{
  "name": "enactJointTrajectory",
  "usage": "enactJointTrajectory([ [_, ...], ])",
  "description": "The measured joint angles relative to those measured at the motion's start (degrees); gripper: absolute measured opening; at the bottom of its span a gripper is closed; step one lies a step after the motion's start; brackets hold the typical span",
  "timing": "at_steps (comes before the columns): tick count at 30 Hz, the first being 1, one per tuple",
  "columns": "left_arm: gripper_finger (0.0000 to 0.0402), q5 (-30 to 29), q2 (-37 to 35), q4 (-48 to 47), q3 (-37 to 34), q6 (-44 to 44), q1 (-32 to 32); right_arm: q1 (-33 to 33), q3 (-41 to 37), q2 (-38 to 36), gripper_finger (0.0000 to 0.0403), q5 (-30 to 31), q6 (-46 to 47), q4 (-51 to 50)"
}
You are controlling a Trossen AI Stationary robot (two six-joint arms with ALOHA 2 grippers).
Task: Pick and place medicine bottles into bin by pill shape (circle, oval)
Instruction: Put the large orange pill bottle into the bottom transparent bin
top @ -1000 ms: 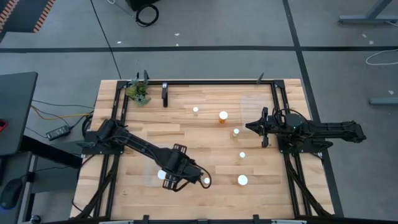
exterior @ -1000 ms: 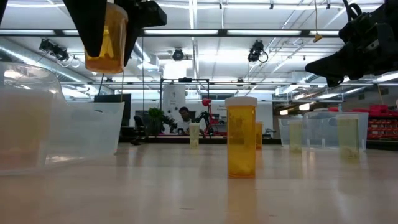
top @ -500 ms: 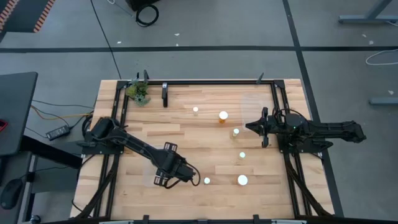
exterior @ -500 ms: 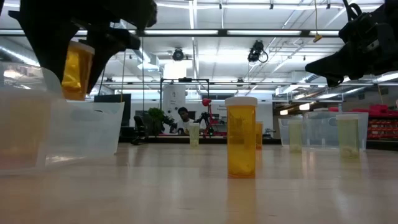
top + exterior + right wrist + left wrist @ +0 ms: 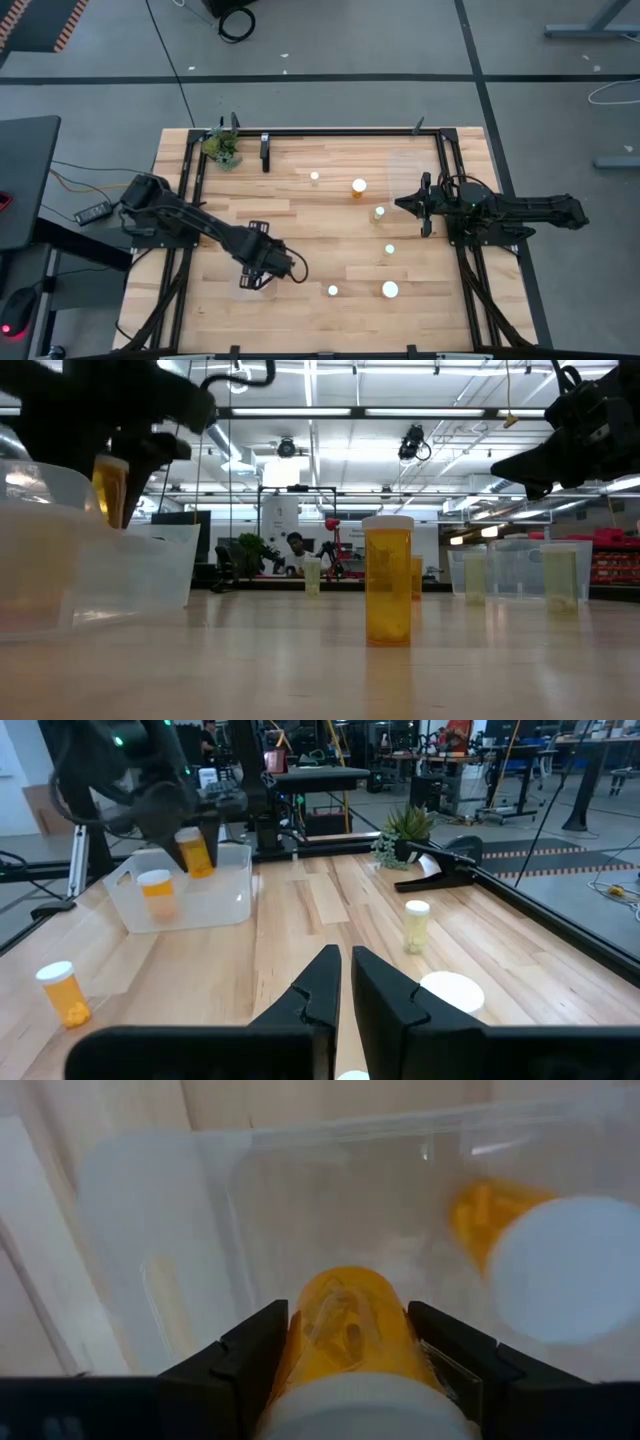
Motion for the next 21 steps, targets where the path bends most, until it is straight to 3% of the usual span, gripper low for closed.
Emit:
enactJointTrajectory([
  [9, 0.0204, 0.0, 0.1, 3.0, -5.6, 1.8, 2.6, 0.0, 0.0, 0.0, 0.0037, 0.0, 0.0, 0.0],
  [21, 0.0219, 0.2, 0.1, 3.6, -6.1, 1.9, 3.3, 0.0, 0.0, 0.0, 0.0037, 0.0, 0.0, 0.1],
])
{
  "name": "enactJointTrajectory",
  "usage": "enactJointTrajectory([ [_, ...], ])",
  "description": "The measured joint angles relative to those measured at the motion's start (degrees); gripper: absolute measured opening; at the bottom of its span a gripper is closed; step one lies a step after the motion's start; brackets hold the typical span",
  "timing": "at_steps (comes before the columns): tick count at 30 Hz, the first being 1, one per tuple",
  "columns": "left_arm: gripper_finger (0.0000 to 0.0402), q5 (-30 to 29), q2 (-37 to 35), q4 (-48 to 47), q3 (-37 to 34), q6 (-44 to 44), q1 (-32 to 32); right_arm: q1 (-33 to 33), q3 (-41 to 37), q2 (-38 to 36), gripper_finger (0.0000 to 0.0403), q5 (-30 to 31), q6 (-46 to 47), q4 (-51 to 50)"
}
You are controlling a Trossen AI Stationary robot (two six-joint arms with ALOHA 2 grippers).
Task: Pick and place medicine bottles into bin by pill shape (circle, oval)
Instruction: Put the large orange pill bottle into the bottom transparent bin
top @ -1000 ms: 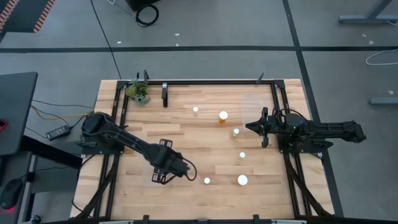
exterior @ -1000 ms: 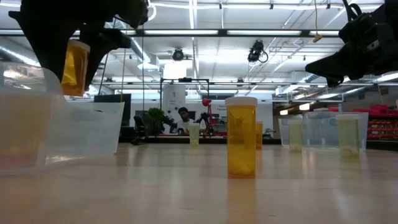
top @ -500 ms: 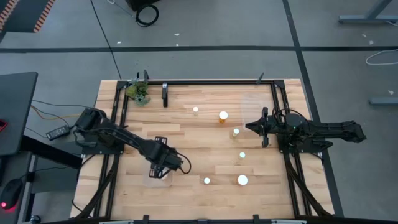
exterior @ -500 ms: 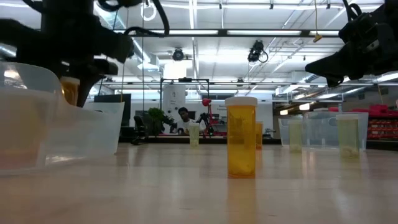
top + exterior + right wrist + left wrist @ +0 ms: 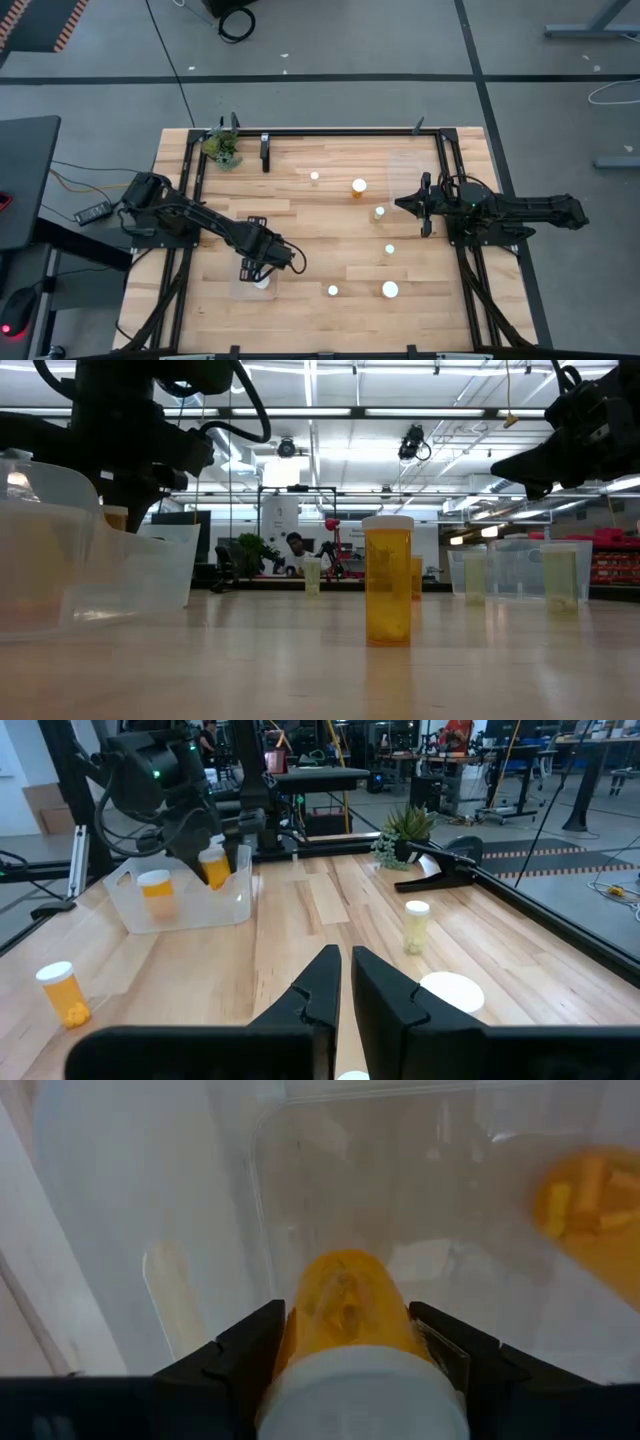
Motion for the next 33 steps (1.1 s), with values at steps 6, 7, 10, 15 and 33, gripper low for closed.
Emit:
enactJointTrajectory([
  [6, 0.0214, 0.0, 0.0, -0.1, 0.0, 0.6, 0.0, 0.0, 0.0, 0.0, 0.0037, 0.0, 0.0, 0.0],
  [7, 0.0215, 0.0, 0.0, -0.1, 0.0, 0.6, 0.0, 0.0, 0.0, 0.0, 0.0037, 0.0, 0.0, 0.0],
  [10, 0.0219, 0.0, 0.0, 0.0, 0.0, 0.6, 0.0, 0.0, 0.0, 0.0, 0.0037, 0.0, 0.0, 0.0],
  [15, 0.0215, 0.0, 0.0, 0.2, 0.0, 1.1, -0.1, 0.0, 0.0, 0.0, 0.0037, 0.0, 0.0, 0.0],
  [33, 0.0212, 0.0, 0.1, -2.8, 0.0, 1.1, 0.3, 0.0, 0.0, 0.0, 0.0037, 0.0, 0.0, 0.0],
])
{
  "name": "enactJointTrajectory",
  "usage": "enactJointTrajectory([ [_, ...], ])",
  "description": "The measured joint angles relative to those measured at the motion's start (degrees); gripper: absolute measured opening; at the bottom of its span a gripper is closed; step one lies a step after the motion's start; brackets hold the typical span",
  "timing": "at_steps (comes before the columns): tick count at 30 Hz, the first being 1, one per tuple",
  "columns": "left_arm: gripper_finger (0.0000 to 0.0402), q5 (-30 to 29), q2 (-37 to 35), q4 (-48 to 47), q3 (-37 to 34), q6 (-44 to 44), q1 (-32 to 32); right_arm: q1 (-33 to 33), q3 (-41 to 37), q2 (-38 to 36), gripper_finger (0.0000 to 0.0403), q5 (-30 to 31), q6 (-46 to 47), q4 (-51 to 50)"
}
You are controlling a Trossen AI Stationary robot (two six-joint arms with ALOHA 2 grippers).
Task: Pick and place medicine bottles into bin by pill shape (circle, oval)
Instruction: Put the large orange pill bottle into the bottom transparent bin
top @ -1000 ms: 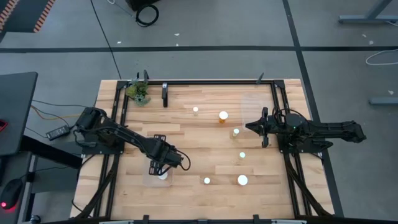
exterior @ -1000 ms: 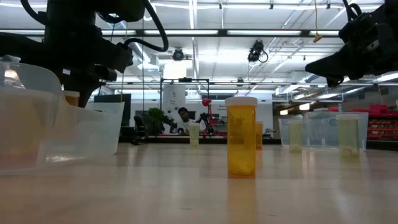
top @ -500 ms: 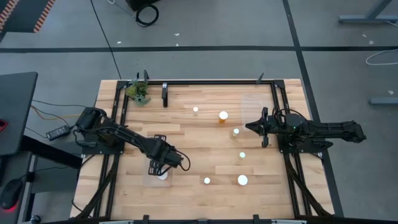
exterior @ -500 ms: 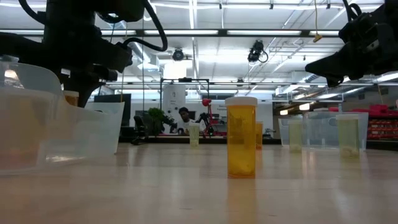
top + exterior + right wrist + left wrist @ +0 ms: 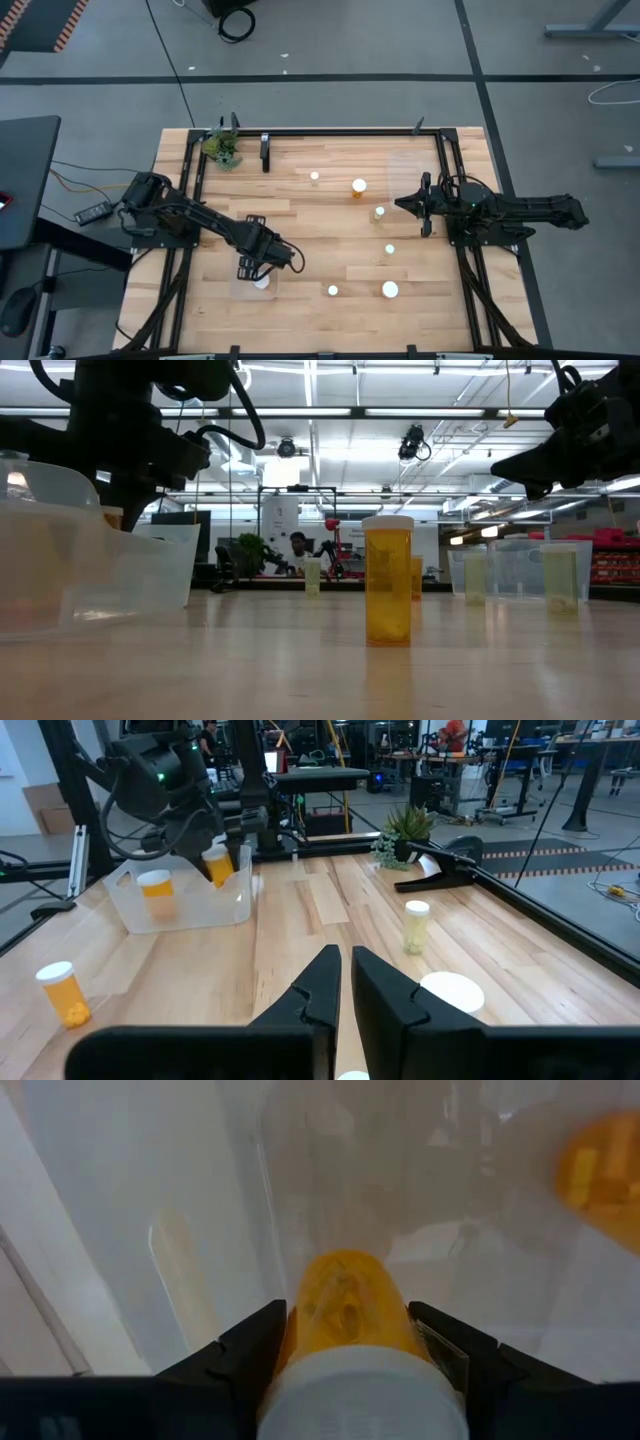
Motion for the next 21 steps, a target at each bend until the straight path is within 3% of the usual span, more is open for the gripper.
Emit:
enactJointTrajectory([
  [21, 0.0271, -0.9, 0.0, 0.3, 0.0, -2.7, 0.0, 0.0, 0.0, 0.0, 0.0037, 0.0, 0.0, 0.0],
])
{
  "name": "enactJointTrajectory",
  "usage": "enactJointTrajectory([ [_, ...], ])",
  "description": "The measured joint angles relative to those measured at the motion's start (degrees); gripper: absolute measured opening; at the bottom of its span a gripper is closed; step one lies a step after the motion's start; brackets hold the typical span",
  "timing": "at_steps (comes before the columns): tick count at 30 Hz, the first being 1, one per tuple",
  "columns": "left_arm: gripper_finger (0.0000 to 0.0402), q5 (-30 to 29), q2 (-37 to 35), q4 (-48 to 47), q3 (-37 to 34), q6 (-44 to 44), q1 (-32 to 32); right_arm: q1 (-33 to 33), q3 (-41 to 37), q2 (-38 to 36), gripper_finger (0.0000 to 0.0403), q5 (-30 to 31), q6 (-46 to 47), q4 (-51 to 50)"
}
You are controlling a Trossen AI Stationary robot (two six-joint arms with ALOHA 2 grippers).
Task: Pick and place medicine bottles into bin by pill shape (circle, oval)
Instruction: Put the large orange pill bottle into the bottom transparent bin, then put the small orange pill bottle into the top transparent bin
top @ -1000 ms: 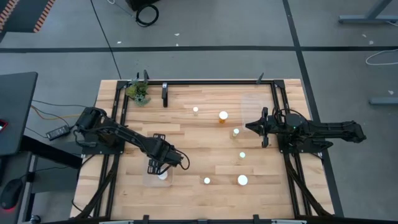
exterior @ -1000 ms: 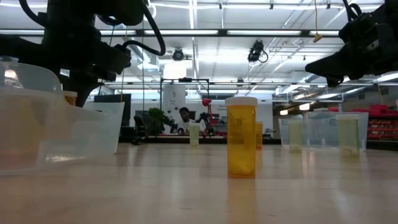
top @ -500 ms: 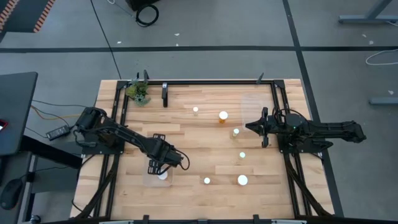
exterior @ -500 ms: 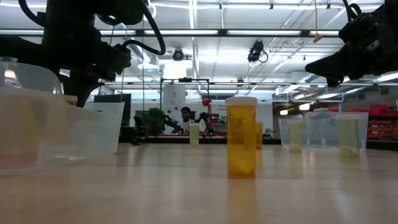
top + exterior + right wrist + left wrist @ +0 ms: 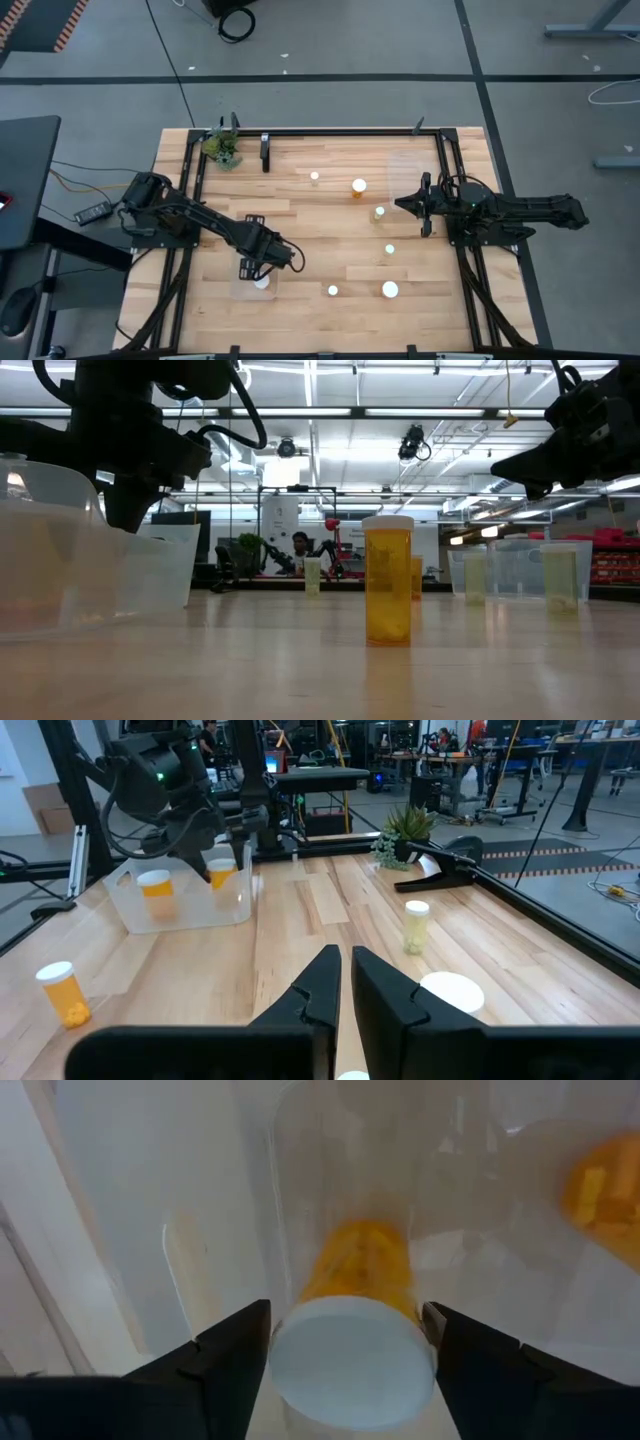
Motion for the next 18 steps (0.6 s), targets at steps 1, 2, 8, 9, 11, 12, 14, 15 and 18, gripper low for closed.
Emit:
enactJointTrajectory([
  [1, 0.0276, 0.1, 0.0, -0.2, 0.0, -0.1, 0.0, 0.0, 0.0, 0.0, 0.0037, 0.0, 0.0, 0.0],
  [2, 0.0281, 0.5, 0.0, -0.5, 0.0, 0.0, 0.0, 0.0, 0.0, 0.0, 0.0037, 0.0, 0.0, 0.0],
  [8, 0.0312, 2.2, 0.0, -1.7, 1.5, -0.2, 0.0, 0.0, 0.0, 0.0, 0.0037, 0.0, 0.0, 0.0],
  [9, 0.0316, 2.2, 0.0, -2.4, 2.1, -0.2, 0.0, 0.0, 0.0, 0.0, 0.0037, 0.0, 0.0, 0.0],
  [11, 0.0321, 2.1, 0.0, -4.2, 3.5, -0.2, 0.0, 0.0, 0.0, 0.0, 0.0037, 0.0, 0.0, 0.0],
  [12, 0.0322, 2.1, 0.0, -5.1, 4.1, -0.2, 0.0, 0.0, 0.0, 0.0, 0.0037, 0.0, 0.0, 0.0],
  [14, 0.0322, 2.0, 0.0, -7.1, 5.5, -0.3, 0.0, 0.0, 0.0, 0.0, 0.0037, 0.0, 0.0, 0.0],
  [15, 0.0322, 2.0, 0.0, -8.1, 6.2, -0.3, 0.0, 0.0, 0.0, 0.0, 0.0037, 0.0, 0.0, 0.0],
  [18, 0.0318, 2.0, 0.0, -10.0, 9.2, -0.2, 0.0, 0.0, 0.0, 0.0, 0.0037, 0.0, 0.0, 0.0],
])
